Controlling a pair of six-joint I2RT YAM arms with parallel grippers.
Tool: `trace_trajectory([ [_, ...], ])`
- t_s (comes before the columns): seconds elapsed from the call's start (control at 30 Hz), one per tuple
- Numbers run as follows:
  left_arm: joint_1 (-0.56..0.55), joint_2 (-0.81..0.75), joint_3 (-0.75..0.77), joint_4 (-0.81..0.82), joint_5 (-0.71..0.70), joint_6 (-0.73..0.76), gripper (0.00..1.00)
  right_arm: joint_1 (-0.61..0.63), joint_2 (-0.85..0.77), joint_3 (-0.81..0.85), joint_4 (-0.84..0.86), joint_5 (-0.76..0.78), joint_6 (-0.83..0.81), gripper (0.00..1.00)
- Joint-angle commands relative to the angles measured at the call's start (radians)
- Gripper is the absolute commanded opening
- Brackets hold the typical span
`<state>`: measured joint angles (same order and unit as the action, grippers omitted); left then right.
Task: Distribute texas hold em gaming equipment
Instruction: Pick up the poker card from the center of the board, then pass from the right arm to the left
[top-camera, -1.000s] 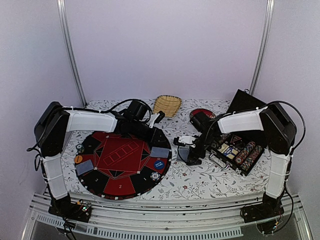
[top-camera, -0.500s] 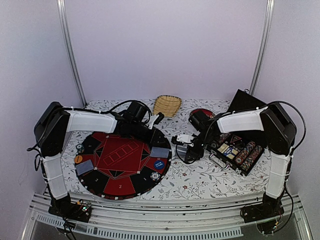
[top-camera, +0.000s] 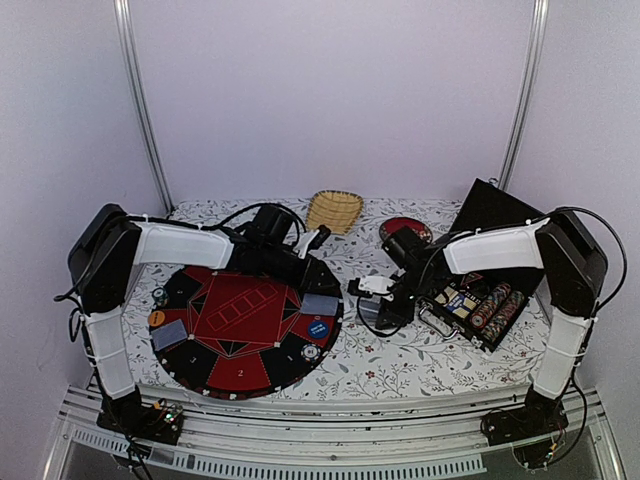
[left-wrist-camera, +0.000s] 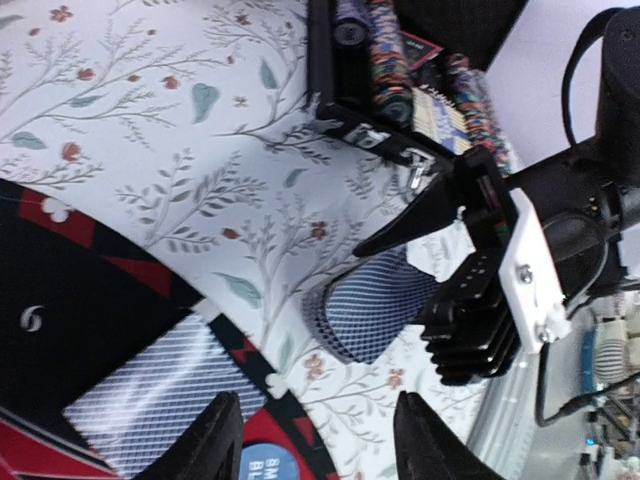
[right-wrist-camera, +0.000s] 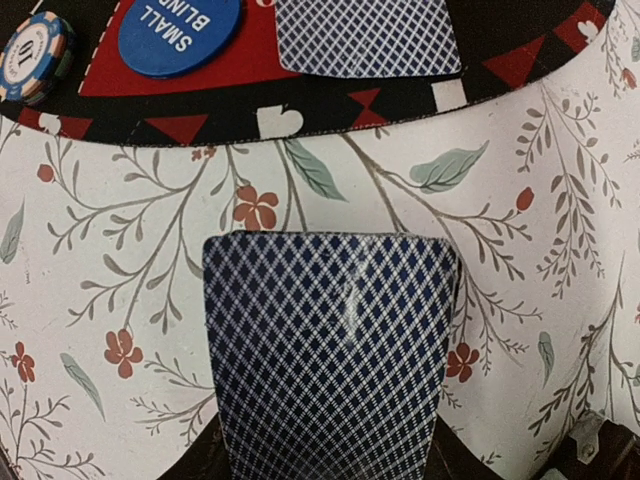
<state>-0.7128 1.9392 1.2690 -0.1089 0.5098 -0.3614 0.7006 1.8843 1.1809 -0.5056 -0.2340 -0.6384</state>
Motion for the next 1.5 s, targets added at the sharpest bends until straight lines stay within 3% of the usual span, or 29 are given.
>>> trace_trajectory([
  [0.0, 0.010, 0.005, -0.054, 0.173, 0.182, -0.092, 0.58, 0.009, -0.093, -0.017, 0.030, 0.041, 0.022, 0.45],
  [0.13, 0.013, 0.035, -0.088, 0.330, 0.295, -0.207, 0.66, 0.015, -0.138, -0.024, 0.066, 0.074, 0.020, 0.45],
  [0.37, 0.018, 0.069, -0.105, 0.453, 0.330, -0.280, 0.75, 0.058, -0.172, -0.007, 0.066, 0.085, 0.001, 0.45],
  [0.63, 0.021, 0.101, -0.105, 0.379, 0.260, -0.235, 0.69, 0.095, -0.159, 0.022, 0.060, 0.094, -0.001, 0.45],
  [0.97, 0.019, 0.107, -0.078, 0.382, 0.288, -0.210, 0.66, 0.123, -0.146, 0.089, 0.063, 0.086, -0.009, 0.44],
  [1.23, 0.001, 0.117, -0.080, 0.441, 0.372, -0.229, 0.40, 0.134, -0.134, 0.107, 0.079, 0.087, -0.015, 0.44],
  [1.43, -0.009, 0.090, -0.129, 0.582, 0.483, -0.288, 0.00, 0.135, -0.126, 0.105, 0.090, 0.110, -0.018, 0.44],
  [1.47, -0.009, 0.081, -0.136, 0.590, 0.487, -0.292, 0.00, 0.134, -0.128, 0.104, 0.090, 0.113, -0.017, 0.44],
])
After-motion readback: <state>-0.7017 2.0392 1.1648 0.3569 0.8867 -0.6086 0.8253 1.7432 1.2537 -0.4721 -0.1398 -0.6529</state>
